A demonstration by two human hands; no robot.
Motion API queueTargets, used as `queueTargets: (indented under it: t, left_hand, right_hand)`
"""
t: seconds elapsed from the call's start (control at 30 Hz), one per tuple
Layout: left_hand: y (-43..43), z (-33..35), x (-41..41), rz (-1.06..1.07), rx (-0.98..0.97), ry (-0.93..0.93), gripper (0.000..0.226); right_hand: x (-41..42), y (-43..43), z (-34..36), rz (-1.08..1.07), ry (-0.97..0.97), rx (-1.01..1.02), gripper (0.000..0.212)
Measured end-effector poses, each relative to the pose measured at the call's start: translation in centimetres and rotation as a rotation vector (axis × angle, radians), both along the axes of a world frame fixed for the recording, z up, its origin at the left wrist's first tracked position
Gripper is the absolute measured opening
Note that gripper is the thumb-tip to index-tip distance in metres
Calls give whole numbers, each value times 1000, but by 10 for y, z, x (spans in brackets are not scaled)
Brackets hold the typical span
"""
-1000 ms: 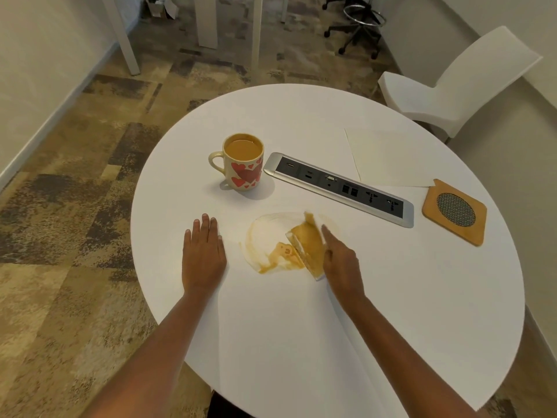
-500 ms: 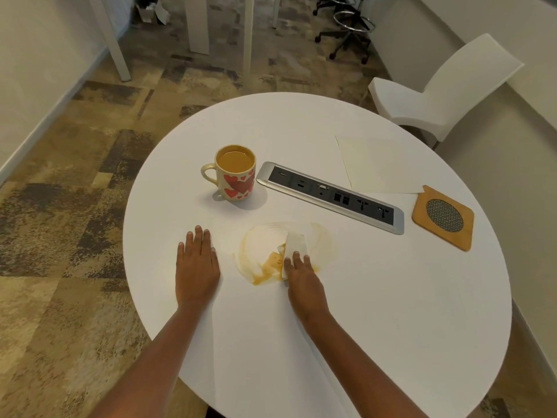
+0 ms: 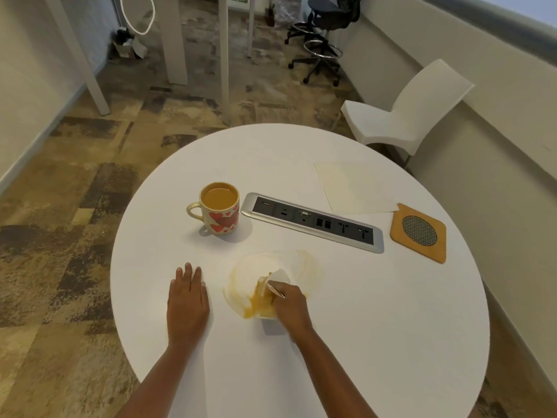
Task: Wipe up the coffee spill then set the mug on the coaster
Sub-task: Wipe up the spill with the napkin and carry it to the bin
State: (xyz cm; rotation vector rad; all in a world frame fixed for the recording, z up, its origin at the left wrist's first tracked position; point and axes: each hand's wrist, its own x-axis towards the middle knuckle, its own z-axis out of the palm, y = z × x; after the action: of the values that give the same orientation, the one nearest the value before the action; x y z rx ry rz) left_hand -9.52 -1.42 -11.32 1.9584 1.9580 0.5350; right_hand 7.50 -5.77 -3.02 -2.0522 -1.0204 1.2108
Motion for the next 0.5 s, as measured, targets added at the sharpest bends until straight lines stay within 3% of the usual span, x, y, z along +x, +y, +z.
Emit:
queueTargets:
  t: [0.2,0.33,0.5]
  left_hand:
    - [19,21,14,-44,46,-147,54]
    - [28,41,35,-91,58,-275,61]
    - [35,60,71,-142,33,-425,44]
  right_hand:
    - [25,5,37,-420,583,50,32]
    - [41,9,38,-682,790,33,34]
    - [64,-1,38,-845,1073,142,38]
